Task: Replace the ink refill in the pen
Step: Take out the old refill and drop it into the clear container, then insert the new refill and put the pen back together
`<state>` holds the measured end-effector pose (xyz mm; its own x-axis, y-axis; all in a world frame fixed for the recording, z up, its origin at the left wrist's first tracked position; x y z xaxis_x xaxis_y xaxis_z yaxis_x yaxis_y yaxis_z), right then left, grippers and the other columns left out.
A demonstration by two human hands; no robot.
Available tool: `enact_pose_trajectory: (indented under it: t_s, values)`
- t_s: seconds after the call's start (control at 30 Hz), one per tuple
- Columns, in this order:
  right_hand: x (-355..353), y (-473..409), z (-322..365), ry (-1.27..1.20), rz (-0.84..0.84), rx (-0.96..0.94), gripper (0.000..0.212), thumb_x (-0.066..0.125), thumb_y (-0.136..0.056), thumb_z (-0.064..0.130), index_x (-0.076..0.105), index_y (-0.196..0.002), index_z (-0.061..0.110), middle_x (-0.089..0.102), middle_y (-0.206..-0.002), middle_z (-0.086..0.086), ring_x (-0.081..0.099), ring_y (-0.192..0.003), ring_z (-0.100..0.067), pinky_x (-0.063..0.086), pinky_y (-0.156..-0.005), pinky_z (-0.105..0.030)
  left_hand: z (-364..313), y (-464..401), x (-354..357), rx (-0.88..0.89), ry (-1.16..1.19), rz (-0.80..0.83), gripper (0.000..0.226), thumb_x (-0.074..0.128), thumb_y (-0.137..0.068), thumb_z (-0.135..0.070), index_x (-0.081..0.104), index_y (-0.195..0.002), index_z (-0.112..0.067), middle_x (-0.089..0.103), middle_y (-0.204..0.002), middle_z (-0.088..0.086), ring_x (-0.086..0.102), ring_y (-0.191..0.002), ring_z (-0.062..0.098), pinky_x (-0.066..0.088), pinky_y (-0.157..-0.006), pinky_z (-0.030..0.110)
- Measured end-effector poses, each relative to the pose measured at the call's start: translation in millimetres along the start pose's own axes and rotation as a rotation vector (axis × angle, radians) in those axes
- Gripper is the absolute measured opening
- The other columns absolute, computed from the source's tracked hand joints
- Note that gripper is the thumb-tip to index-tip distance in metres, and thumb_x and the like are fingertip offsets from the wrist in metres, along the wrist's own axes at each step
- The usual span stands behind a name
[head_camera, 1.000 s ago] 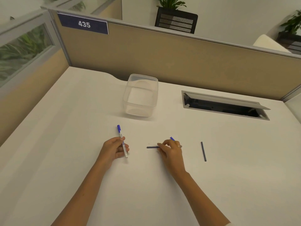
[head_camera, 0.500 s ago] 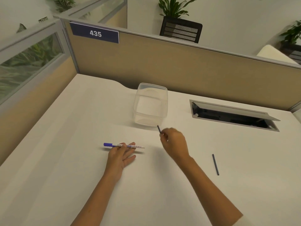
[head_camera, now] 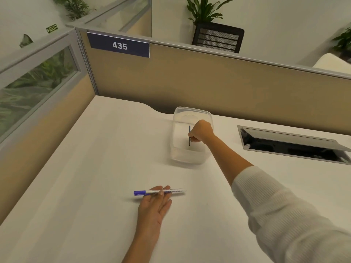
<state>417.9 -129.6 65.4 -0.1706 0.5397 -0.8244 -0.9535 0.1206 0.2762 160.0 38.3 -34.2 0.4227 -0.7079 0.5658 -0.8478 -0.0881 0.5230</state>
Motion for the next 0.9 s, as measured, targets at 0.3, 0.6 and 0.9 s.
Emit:
enact_pose_trajectory:
  t_s: [0.3, 0.6, 0.9]
  values:
    - [19.2, -18.6, -6.1, 0.232, -0.069, -0.030, 0.043, 0.060, -0.085, 0.018, 0.032, -0.053, 0.014, 0.045, -0.056, -0.004, 0.041, -0.047, -0.017, 0.028, -0.041, -0.023, 1.4, -4.6, -0.7, 0.019, -0.056, 0.014, 0.022, 0.052, -0.090, -0.007, 0.057, -0.111, -0.007, 0.072, -0.108, 0.008, 0.068, -0.101, 0.021, 0.050, -0.090, 0.036]
    - [-38.2, 7.6, 9.1, 0.035, -0.196, -0.147, 0.041, 0.061, -0.083, 0.025, 0.041, -0.049, 0.012, 0.059, -0.062, -0.009, 0.051, -0.058, -0.024, 0.038, -0.053, -0.025, -1.5, 1.0, 4.0, -0.010, -0.109, 0.032, 0.018, 0.050, -0.091, -0.005, 0.058, -0.107, -0.006, 0.072, -0.106, 0.011, 0.069, -0.098, 0.021, 0.051, -0.085, 0.036]
    - [-103.3, 84.5, -80.7, -0.112, -0.426, -0.196, 0.027, 0.059, -0.087, 0.022, 0.066, -0.078, -0.002, 0.068, -0.071, -0.013, 0.060, -0.066, -0.027, 0.039, -0.059, -0.026, -5.0, 10.1, 11.7, 0.022, -0.183, 0.014, 0.016, 0.049, -0.092, -0.004, 0.056, -0.106, -0.007, 0.069, -0.105, 0.010, 0.069, -0.090, 0.014, 0.051, -0.084, 0.032]
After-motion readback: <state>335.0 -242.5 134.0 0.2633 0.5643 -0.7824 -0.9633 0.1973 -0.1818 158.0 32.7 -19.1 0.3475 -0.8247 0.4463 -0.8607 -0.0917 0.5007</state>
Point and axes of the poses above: each hand's wrist, its own y-axis away from the middle knuckle, its own x-axis out of the palm, z = x × y, the point moved 9 cm from there along -y, towards the middle knuckle
